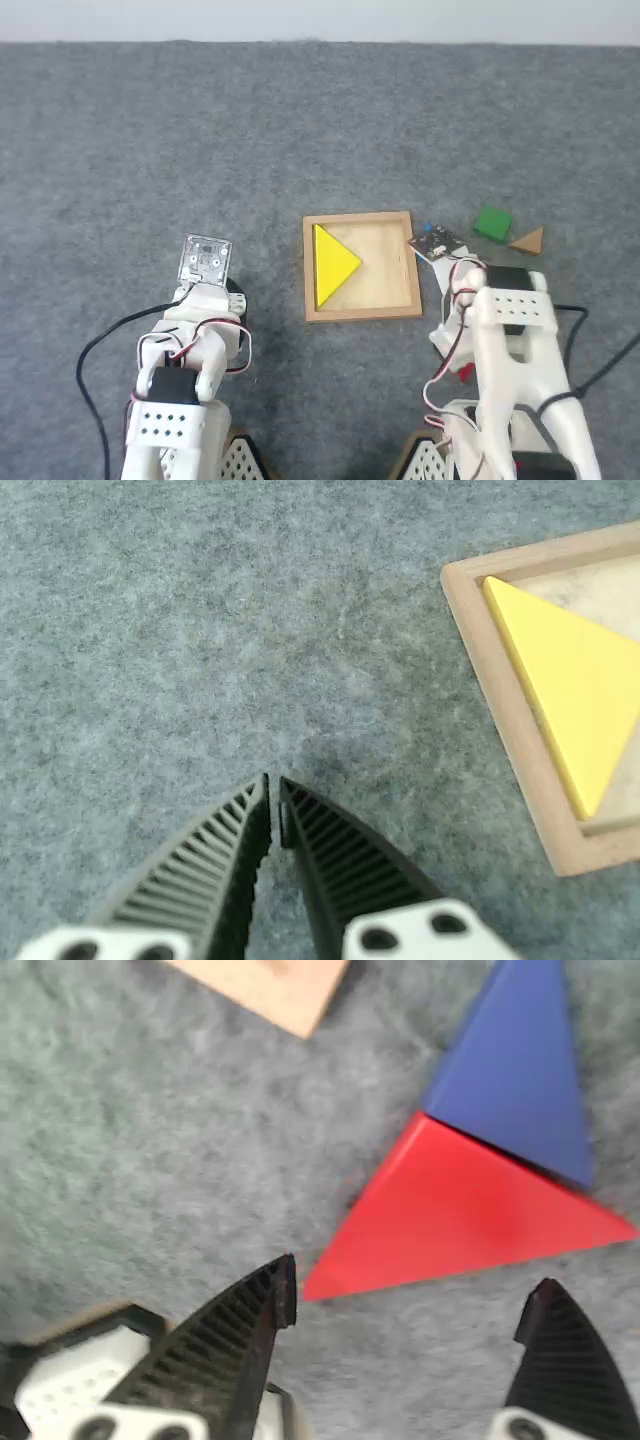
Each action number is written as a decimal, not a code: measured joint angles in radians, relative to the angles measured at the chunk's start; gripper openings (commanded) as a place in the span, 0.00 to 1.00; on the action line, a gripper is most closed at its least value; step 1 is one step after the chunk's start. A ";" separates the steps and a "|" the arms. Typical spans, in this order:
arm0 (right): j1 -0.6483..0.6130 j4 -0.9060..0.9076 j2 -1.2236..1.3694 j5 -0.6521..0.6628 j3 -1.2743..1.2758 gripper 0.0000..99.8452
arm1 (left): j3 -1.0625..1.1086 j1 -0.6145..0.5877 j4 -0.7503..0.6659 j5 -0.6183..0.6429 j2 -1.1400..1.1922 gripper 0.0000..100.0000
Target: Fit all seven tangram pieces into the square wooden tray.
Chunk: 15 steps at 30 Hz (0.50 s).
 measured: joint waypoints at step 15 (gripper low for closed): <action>0.046 -0.238 0.272 -0.717 -0.008 0.35 | 0.000 0.000 0.000 0.000 0.000 0.01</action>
